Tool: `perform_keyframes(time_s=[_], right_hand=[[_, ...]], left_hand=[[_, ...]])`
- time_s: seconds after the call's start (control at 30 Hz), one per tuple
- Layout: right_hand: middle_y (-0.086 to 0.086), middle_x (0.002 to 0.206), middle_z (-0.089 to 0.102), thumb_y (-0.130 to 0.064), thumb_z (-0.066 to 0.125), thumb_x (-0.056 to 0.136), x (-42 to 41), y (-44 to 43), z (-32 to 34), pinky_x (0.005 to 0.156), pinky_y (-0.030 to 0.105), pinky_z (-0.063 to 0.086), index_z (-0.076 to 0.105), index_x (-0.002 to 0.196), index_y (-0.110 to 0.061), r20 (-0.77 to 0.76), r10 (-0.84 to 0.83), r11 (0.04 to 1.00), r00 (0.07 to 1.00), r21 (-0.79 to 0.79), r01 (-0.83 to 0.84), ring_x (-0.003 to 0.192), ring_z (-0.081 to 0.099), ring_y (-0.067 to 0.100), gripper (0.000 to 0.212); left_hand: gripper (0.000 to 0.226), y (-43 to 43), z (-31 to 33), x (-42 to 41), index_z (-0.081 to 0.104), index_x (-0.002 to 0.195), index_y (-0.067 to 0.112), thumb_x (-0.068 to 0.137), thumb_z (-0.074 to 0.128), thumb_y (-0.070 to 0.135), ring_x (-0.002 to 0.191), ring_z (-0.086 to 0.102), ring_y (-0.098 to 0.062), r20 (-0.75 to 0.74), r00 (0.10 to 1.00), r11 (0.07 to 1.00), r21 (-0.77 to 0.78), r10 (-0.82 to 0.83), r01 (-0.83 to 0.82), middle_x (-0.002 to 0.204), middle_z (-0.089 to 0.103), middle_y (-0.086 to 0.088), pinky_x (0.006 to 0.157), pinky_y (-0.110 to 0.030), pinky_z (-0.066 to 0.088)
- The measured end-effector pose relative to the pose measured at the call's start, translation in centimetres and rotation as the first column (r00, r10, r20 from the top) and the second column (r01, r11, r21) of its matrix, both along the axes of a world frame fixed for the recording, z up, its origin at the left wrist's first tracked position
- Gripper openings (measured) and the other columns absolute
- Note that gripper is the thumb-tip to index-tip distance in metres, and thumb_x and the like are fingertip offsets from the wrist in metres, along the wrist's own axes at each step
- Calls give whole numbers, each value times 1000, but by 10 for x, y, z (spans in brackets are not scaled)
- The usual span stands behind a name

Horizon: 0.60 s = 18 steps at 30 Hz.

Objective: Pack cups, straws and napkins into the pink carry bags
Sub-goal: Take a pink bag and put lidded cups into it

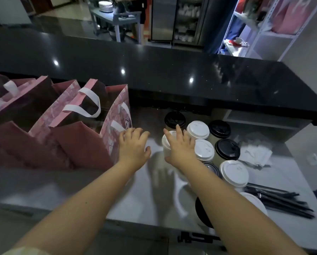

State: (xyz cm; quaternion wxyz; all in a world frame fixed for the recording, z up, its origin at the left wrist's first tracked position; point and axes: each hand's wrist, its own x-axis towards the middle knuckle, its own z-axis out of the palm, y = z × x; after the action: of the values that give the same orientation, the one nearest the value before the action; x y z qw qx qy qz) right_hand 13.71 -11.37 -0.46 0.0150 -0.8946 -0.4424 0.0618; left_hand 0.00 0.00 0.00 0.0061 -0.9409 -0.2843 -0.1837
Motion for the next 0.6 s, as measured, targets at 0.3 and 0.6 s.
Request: perform_keyframes(time_s=[0.3,0.6], right_hand=[[19,145,25,-33,68,79,-6,-3,-16,104,44,26,20,148,-32,149,126,990,981,51,-135,126,29,37,84],[13,149,23,-38,79,72,-3,-17,34,103,43,30,32,146,-35,152,191,926,970,299,-229,127,27,34,88]], left_hand=[[52,-1,9,2,64,116,14,64,71,15,112,56,-37,8,1000,978,209,-27,25,116,62,-11,95,-52,40],[49,-10,72,-5,62,123,14,75,66,15,119,51,-35,165,985,986,146,51,-76,121,61,-10,101,-53,33]])
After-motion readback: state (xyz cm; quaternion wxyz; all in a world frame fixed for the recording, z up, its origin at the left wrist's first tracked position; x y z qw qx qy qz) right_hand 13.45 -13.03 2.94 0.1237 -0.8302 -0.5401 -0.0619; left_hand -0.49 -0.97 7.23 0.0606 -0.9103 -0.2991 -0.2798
